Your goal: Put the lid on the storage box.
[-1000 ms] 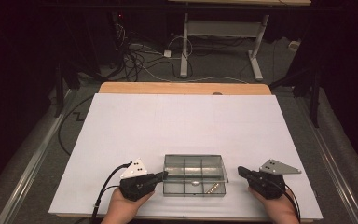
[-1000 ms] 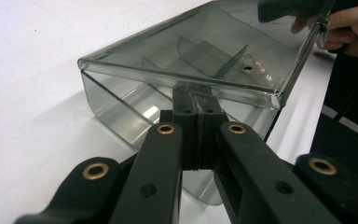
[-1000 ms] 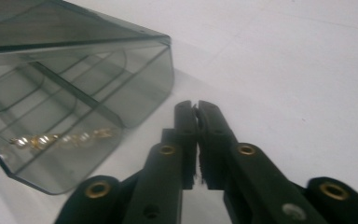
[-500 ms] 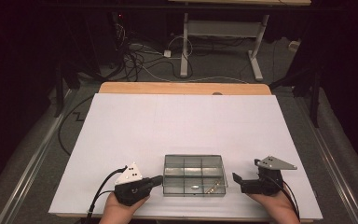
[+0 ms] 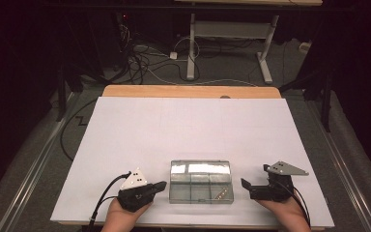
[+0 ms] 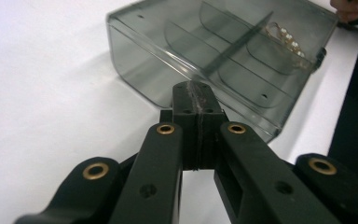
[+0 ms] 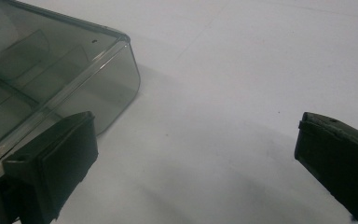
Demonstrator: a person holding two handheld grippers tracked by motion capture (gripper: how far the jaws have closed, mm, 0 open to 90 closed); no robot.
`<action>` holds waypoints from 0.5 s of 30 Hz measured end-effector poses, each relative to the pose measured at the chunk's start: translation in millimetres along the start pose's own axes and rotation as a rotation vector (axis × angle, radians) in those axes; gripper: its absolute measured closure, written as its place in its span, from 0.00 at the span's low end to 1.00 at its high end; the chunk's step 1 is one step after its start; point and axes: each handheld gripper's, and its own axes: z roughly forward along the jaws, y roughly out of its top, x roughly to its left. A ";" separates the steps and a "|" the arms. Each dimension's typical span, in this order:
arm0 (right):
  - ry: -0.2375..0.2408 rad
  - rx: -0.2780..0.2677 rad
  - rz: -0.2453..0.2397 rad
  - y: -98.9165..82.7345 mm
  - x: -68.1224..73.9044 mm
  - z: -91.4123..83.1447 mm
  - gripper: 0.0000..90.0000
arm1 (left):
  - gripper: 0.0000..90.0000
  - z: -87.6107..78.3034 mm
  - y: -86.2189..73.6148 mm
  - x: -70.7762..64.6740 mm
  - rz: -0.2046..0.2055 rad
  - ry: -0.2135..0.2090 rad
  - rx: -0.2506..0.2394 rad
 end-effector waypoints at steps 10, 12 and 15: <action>-0.013 -0.021 0.018 -1.3 -4.5 -4.2 0.00 | 0.97 -17.5 -6.5 39.2 -0.033 0.170 -0.030; -0.013 -0.027 0.017 -0.7 -4.7 -4.4 0.00 | 0.97 -21.9 -8.8 47.8 -0.066 0.192 -0.050; -0.016 -0.038 0.014 -1.0 -4.7 -5.0 0.00 | 0.90 -22.3 -9.3 55.2 -0.088 0.226 -0.047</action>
